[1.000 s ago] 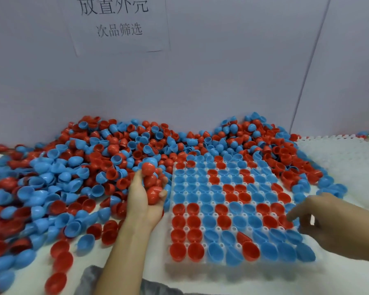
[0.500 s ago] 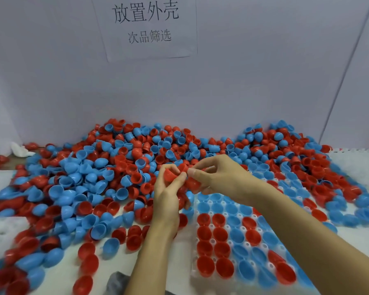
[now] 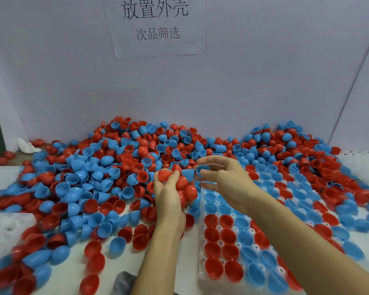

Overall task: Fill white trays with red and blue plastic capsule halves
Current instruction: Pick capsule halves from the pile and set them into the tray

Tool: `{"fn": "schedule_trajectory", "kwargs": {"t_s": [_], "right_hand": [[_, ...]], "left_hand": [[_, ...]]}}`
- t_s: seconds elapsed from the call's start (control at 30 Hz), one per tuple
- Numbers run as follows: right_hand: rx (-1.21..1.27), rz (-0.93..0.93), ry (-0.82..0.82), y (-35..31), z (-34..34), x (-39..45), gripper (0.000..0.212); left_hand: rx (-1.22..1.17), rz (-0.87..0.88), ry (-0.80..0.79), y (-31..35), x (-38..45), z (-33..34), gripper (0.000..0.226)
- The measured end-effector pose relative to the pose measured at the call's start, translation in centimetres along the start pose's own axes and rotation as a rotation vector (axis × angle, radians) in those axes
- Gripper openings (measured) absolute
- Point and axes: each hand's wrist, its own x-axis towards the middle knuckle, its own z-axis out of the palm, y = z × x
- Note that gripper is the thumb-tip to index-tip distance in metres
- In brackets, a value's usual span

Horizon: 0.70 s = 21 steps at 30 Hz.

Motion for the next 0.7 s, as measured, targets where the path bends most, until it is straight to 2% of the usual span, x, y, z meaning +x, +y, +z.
{"fn": "schedule_trajectory", "kwargs": {"t_s": [0.07, 0.17, 0.23, 0.33, 0.4, 0.5, 0.6, 0.67, 0.7], "right_hand": [[-0.050, -0.054, 0.042, 0.2, 0.1, 0.2, 0.028], [-0.108, -0.096, 0.008, 0.5, 0.3, 0.4, 0.038], [-0.241, -0.144, 0.014, 0.6, 0.3, 0.4, 0.043], [-0.401, -0.181, 0.018, 0.6, 0.3, 0.7, 0.044], [-0.444, -0.191, 0.007, 0.6, 0.5, 0.8, 0.041], [-0.454, -0.195, 0.087, 0.8, 0.9, 1.2, 0.035], [-0.493, -0.223, 0.177, 0.9, 1.1, 1.4, 0.016], [-0.512, -0.219, 0.127, 0.9, 1.2, 1.4, 0.002], [-0.508, -0.195, 0.068, 0.8, 1.2, 1.3, 0.005]], "left_hand": [[-0.029, -0.039, 0.026, 0.1, 0.1, 0.0, 0.004], [-0.004, -0.092, -0.035, 0.1, 0.1, -0.1, 0.025], [-0.019, -0.118, -0.072, 0.2, 0.0, -0.1, 0.033], [-0.053, -0.125, -0.102, 0.4, 0.0, -0.1, 0.025], [-0.063, -0.121, -0.091, 0.5, 0.0, -0.1, 0.015], [-0.104, -0.119, -0.066, 0.6, -0.1, -0.1, 0.026], [-0.154, -0.075, -0.035, 0.8, 0.0, -0.2, 0.024], [-0.134, -0.038, -0.023, 0.8, -0.1, -0.2, 0.019], [-0.107, -0.016, -0.028, 0.7, -0.2, -0.2, 0.019]]}}
